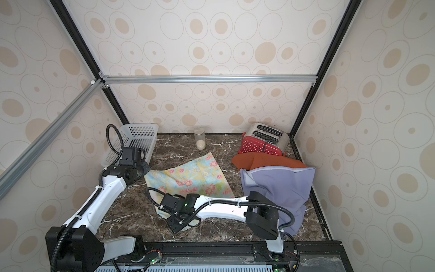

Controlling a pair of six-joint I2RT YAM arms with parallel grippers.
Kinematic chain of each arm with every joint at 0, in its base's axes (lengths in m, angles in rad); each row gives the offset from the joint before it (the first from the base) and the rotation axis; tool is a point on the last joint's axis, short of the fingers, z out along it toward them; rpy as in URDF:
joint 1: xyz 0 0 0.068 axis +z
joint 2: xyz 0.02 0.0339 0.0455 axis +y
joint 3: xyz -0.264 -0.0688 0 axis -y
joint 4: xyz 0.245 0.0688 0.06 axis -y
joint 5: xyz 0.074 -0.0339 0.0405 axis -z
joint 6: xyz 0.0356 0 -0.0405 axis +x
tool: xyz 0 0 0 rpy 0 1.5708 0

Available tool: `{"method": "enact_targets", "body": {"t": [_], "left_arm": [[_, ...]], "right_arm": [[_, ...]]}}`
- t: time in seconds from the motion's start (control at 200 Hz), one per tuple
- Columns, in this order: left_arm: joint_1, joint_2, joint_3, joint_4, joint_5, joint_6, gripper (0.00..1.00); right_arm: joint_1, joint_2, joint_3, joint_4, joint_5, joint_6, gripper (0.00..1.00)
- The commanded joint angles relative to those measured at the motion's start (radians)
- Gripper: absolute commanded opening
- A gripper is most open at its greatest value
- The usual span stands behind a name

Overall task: Roll up the skirts
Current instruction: Fold the skirt at the center of the board.

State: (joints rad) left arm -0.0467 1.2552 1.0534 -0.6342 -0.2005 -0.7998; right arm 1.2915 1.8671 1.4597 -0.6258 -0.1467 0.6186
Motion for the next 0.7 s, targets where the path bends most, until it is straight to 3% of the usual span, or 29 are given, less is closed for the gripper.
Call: {"method": "enact_targets", "body": {"t": [0.0,0.296,0.692], "left_arm": [[-0.023,0.054,0.14,-0.086,0.008,0.014,0.0],[-0.197,0.421,0.508,-0.089,0.083,-0.053,0.0],[-0.315,0.927,1.073,-0.177,0.147,-0.111,0.0]], "right_arm": [[-0.077,-0.087,-0.085,0.041,-0.068,0.043,0.0],[-0.297,-0.222,-0.274,0.066,-0.169,0.089,0.0],[-0.575,-0.269,-0.393,0.018,-0.244,0.091,0.0]]}}
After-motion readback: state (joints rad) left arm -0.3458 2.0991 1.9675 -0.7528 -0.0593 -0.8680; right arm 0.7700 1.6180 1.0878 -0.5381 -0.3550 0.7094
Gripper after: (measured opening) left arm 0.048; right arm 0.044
